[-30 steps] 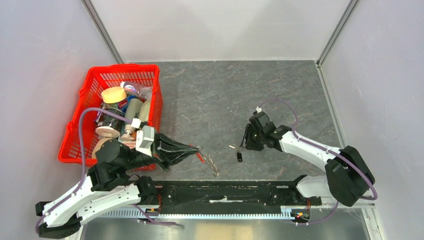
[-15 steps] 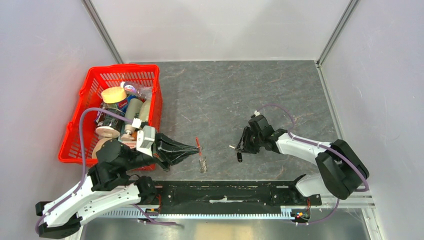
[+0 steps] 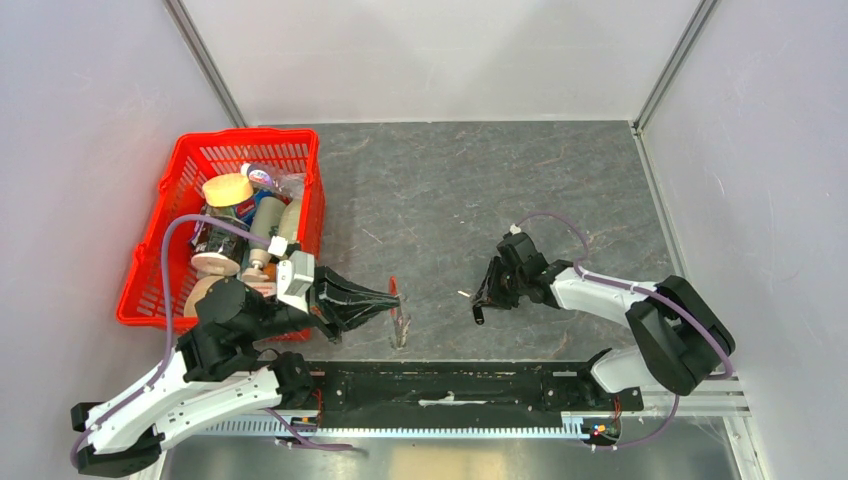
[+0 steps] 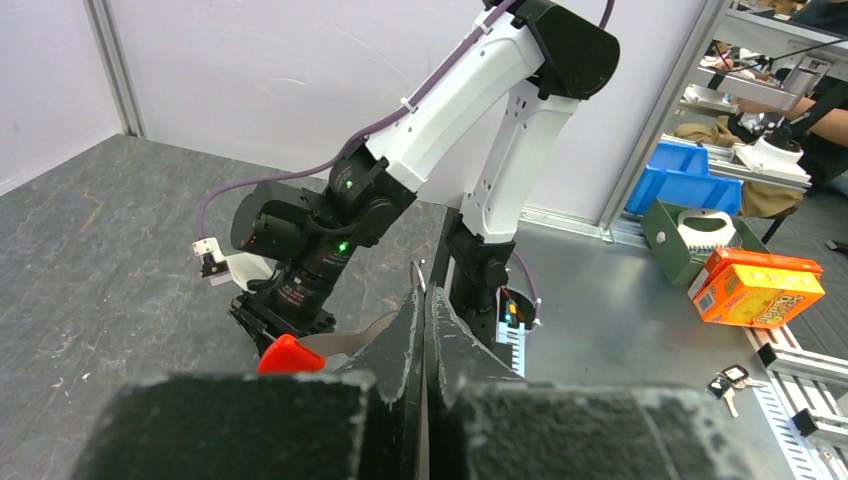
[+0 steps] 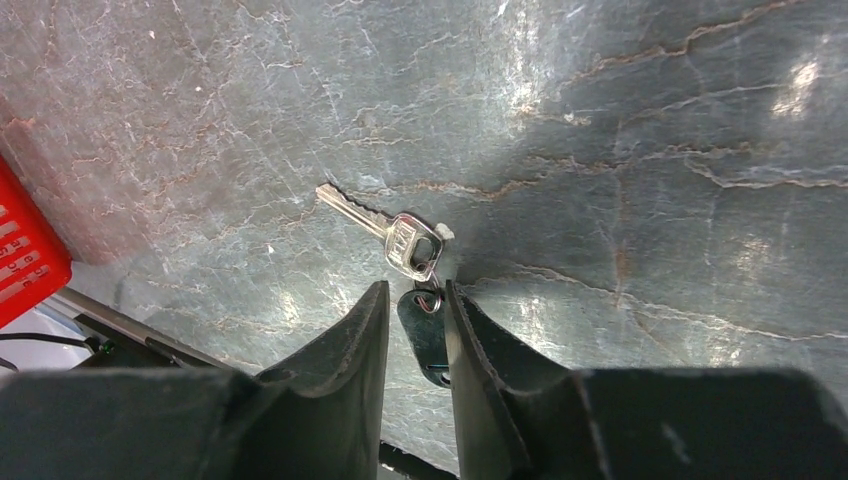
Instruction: Put the keys on the keyring
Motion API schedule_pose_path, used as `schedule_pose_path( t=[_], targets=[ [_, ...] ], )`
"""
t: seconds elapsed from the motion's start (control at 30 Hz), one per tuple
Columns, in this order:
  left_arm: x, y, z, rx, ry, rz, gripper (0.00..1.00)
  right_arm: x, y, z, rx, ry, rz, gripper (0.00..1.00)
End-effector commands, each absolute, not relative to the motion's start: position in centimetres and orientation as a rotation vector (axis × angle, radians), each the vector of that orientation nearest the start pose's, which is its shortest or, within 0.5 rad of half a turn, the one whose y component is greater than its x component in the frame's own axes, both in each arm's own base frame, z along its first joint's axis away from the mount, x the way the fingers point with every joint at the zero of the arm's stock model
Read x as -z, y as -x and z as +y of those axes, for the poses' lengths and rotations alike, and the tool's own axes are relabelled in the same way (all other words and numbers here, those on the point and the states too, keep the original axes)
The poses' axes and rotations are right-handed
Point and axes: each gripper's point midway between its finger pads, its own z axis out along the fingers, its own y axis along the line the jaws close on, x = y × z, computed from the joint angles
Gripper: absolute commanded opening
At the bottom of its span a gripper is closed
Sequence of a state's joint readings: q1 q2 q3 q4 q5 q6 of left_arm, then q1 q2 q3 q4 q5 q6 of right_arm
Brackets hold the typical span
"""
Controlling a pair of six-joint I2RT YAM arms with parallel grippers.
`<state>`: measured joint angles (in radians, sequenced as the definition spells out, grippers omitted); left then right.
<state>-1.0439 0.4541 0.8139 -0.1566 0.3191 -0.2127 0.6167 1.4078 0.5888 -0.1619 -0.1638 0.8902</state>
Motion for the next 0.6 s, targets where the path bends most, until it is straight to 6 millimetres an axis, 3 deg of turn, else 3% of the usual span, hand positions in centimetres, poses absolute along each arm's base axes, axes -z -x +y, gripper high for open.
schedule_pose_path(
  t=[0.0, 0.17, 0.57],
  targets=[
    [-38.59, -6.08, -23.37, 1.272, -0.848, 1.212, 0.02, -1.39, -21.12, 22.18, -0.725, -0.318, 2.711, 0.32],
    [-38.49, -6.1, -23.34, 1.271, -0.846, 1.215, 0.02, -1.24, -21.09, 22.1, -0.722, -0.323, 2.714, 0.28],
    [-37.97, -6.11, -23.31, 1.275, -0.842, 1.228, 0.02, -1.26, -21.26, 22.35, -0.728, -0.328, 2.722, 0.02]
  ],
)
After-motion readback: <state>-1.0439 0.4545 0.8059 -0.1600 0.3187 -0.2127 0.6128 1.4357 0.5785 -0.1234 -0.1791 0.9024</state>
